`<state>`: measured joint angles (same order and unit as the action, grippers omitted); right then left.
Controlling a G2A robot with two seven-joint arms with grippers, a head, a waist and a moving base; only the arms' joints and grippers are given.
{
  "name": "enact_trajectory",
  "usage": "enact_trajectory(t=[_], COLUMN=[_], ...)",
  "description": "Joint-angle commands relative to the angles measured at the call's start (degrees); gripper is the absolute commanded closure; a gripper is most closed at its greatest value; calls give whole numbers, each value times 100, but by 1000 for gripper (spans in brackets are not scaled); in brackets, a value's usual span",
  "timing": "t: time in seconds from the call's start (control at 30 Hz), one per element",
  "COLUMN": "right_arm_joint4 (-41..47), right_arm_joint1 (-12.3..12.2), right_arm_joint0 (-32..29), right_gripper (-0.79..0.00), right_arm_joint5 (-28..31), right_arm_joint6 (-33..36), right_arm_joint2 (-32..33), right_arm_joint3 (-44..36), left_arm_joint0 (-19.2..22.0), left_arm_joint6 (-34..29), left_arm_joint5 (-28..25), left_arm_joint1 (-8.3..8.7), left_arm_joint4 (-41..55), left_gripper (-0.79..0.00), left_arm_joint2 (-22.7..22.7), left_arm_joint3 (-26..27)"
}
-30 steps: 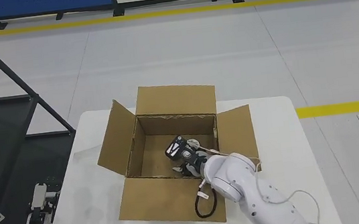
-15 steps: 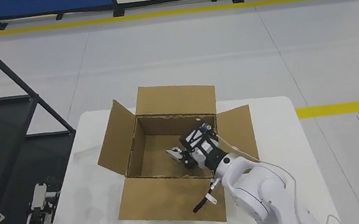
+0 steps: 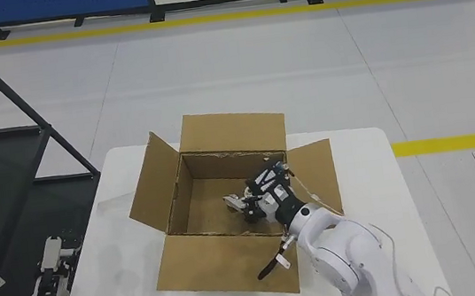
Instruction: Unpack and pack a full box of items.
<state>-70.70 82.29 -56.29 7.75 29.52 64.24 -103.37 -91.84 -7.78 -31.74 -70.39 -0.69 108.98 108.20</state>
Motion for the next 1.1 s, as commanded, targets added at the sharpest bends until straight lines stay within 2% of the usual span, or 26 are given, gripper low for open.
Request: enact_trajectory(t=[0.0,0.13,0.27,0.6,0.67,0.93,1.0,1.07], right_arm_joint4=[455,1392,2540,5598,5116,5116,5099,5076], right_arm_joint1=[-8,-40,-103,-240,-275,-275,-282,-308], right_arm_joint0=[-54,-231,-460,-1107,-1221,-1221,-1255,-1219], right_gripper=[-785,-785,-785,-785,-785,-785,-785,-785], right_arm_joint5=[-11,37,343,841,829,829,664,342], right_arm_joint6=[-4,49,243,475,171,171,120,375], right_arm_joint2=[225,723,1360,2830,3096,3096,3099,3097], right_arm_joint3=[-47,-178,-279,-334,-415,-415,-365,-289], left_arm_joint0=[116,356,565,827,839,858,858,848], left_arm_joint6=[-165,-510,-719,-898,-919,-970,-968,-982], left_arm_joint5=[92,212,304,443,437,465,456,433], left_arm_joint1=[15,45,63,83,86,93,94,96], left_arm_joint4=[-182,-411,-678,-1092,-1146,-1345,-1384,-1413], left_gripper=[-785,-785,-785,-785,-785,-785,-785,-785], left_arm_joint2=[-59,-197,-399,-777,-840,-1103,-1154,-1209], left_arm_joint3=[77,143,123,27,22,38,56,78])
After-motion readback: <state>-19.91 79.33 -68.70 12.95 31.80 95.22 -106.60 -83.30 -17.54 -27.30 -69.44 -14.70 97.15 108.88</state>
